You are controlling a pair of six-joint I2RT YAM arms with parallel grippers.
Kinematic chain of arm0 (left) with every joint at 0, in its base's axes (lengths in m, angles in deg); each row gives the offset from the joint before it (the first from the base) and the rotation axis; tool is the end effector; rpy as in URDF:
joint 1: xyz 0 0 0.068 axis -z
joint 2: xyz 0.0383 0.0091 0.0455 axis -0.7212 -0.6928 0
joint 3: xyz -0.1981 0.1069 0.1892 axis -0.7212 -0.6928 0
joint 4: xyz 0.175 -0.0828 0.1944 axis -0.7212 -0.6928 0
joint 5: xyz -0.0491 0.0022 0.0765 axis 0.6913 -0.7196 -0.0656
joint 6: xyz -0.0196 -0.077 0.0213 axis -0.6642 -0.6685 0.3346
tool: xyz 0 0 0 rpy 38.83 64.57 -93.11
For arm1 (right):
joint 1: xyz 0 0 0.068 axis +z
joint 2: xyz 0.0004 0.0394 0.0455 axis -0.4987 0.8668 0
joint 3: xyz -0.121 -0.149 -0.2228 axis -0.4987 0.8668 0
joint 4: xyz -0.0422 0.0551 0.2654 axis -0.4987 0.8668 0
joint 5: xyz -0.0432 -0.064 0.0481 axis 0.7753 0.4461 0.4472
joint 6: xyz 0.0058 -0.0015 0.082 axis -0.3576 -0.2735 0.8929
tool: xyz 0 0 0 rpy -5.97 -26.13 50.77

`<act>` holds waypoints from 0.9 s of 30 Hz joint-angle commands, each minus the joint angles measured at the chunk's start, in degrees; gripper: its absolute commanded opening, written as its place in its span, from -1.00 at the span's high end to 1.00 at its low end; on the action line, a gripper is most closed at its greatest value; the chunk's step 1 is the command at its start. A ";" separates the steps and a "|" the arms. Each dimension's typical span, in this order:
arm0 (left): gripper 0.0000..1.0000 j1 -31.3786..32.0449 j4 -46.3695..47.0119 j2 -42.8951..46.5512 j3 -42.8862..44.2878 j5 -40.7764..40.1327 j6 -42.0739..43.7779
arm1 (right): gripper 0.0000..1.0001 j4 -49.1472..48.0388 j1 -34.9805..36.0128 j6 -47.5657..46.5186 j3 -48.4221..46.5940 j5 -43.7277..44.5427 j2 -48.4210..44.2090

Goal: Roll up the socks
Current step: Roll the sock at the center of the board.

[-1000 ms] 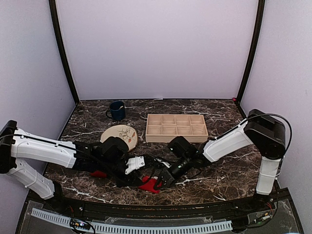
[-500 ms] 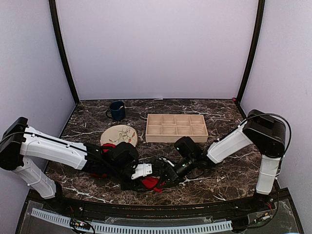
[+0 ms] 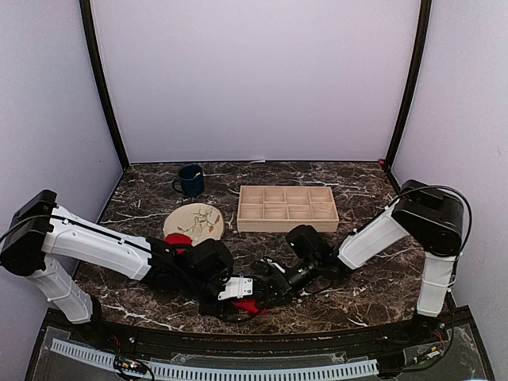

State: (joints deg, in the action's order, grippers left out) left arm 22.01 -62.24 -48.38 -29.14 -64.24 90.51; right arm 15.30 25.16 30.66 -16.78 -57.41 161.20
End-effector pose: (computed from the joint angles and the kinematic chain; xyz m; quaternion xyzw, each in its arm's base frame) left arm 0.1173 -0.3132 0.1480 0.6783 0.6631 -0.1716 0.2661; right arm 0.1611 0.3319 0.0923 0.2213 -0.8074 -0.5353 0.1124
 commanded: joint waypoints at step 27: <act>0.30 1.10 -2.22 -6.64 4.63 3.27 8.14 | 1.00 -7.30 -0.31 2.69 3.37 -3.72 1.93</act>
State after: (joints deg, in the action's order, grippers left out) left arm 22.71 -61.52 -53.58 -26.43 -61.85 97.46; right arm 10.75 25.16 32.81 -14.18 -59.99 162.21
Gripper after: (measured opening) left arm 0.367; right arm 0.032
